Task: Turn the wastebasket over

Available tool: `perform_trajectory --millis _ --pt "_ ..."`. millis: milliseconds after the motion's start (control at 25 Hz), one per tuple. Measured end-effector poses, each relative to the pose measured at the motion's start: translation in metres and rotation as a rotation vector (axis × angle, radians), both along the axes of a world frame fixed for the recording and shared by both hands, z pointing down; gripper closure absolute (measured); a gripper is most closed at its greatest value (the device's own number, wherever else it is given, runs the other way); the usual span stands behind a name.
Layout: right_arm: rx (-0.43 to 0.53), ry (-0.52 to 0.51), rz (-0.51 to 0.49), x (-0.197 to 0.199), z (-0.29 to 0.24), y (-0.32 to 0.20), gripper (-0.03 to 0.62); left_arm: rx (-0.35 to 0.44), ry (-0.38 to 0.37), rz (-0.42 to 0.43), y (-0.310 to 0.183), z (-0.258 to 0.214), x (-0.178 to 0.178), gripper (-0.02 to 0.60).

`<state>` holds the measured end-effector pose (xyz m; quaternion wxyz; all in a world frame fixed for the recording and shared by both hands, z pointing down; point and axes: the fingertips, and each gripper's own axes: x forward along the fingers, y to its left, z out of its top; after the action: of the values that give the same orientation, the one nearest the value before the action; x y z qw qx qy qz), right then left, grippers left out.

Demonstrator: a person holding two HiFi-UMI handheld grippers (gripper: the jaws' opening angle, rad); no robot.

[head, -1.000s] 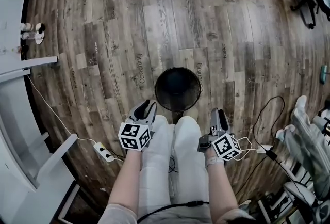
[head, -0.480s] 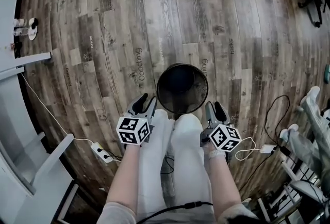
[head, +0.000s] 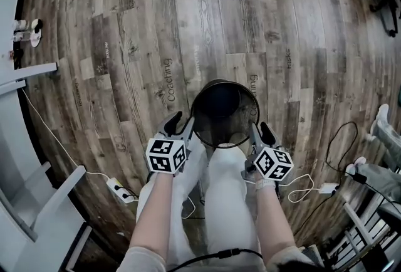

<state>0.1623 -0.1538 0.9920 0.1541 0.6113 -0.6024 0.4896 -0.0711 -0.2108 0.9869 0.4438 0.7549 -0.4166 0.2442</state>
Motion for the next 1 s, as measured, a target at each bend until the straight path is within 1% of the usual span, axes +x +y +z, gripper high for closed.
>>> perform_trajectory --millis 160,360,560,600,640,680,760,880,1000 --pt "-0.014 -0.001 -0.007 -0.002 0.017 0.001 0.418 -0.014 0.016 0.006 0.0 0.016 0.005 0.414" --pt "-0.016 0.022 -0.039 -0.002 0.033 -0.002 0.431 -0.04 0.023 -0.012 0.002 0.033 0.011 0.414" --pt "-0.014 0.041 -0.073 -0.007 0.041 -0.008 0.481 -0.049 0.02 0.024 0.002 0.043 0.019 0.414" --pt "-0.012 0.051 -0.086 -0.008 0.041 -0.009 0.504 -0.045 0.022 0.031 0.001 0.044 0.021 0.416" --pt "-0.013 0.063 -0.094 -0.009 0.042 -0.01 0.531 -0.039 0.025 0.043 0.001 0.044 0.023 0.425" --pt "-0.015 0.073 -0.094 -0.009 0.042 -0.01 0.537 -0.031 0.027 0.058 0.0 0.042 0.026 0.449" --pt "-0.017 0.077 -0.069 -0.007 0.042 -0.011 0.548 -0.019 0.026 0.08 0.0 0.04 0.03 0.513" --pt "-0.02 0.075 -0.028 -0.002 0.041 -0.013 0.569 -0.04 0.038 0.05 -0.001 0.038 0.032 0.52" --pt "-0.023 0.077 -0.02 -0.001 0.037 -0.017 0.574 -0.054 0.064 0.011 -0.006 0.033 0.032 0.526"
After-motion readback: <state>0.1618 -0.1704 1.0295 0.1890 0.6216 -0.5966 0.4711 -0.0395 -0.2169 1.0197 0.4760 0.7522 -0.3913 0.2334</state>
